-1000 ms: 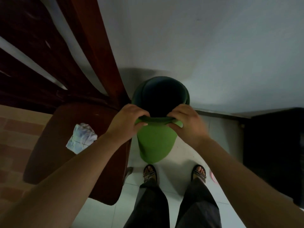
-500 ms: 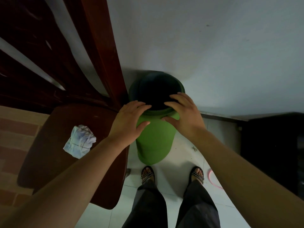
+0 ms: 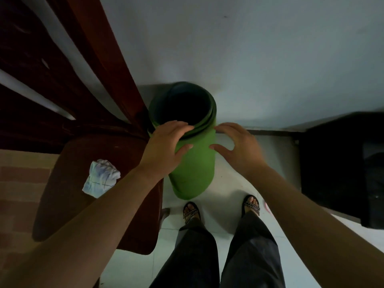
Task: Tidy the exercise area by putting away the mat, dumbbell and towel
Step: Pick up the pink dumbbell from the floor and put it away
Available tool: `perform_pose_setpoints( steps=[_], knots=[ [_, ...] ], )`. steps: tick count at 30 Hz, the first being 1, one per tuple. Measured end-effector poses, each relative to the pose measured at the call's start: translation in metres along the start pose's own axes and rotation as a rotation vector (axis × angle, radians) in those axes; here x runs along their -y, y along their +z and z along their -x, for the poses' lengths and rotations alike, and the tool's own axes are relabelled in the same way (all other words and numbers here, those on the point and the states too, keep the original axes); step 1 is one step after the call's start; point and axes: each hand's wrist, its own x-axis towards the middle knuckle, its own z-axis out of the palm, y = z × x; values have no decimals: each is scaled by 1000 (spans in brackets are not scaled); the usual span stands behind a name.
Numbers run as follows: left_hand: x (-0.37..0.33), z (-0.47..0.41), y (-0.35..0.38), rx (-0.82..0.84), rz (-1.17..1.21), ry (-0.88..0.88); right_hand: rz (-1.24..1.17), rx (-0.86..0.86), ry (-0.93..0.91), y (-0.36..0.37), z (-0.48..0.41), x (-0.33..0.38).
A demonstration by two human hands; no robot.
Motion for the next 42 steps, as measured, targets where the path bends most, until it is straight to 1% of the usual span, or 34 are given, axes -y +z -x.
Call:
perform_pose_setpoints(
  steps=[3, 7, 12, 16, 22, 25, 29, 32, 37, 42],
  knots=[
    [-15, -3, 5, 10, -17, 64, 17, -21, 53, -7, 16, -8],
    [-44, -11, 21, 68, -59, 147, -19, -74, 138, -19, 48, -25],
    [-94, -18, 57, 205, -69, 189, -29, -72, 301, -38, 102, -69],
    [-146, -19, 100, 303, -74, 265, -84, -87, 437, -57, 159, -111],
    [-247, -1, 195, 479, -88, 346, -188, -144, 608, -85, 263, -189],
    [-302, 22, 251, 552, -122, 372, -216, -178, 661, -100, 326, -236],
    [-371, 60, 326, 608, -101, 364, -213, -138, 709, -113, 410, -301],
    [-407, 88, 386, 655, -52, 357, -195, -100, 753, -110, 465, -350],
    [-425, 107, 468, 741, -73, 308, -204, -57, 800, -82, 519, -414],
    [-406, 93, 514, 762, -179, 363, -243, -112, 816, -42, 521, -455]
  ],
)
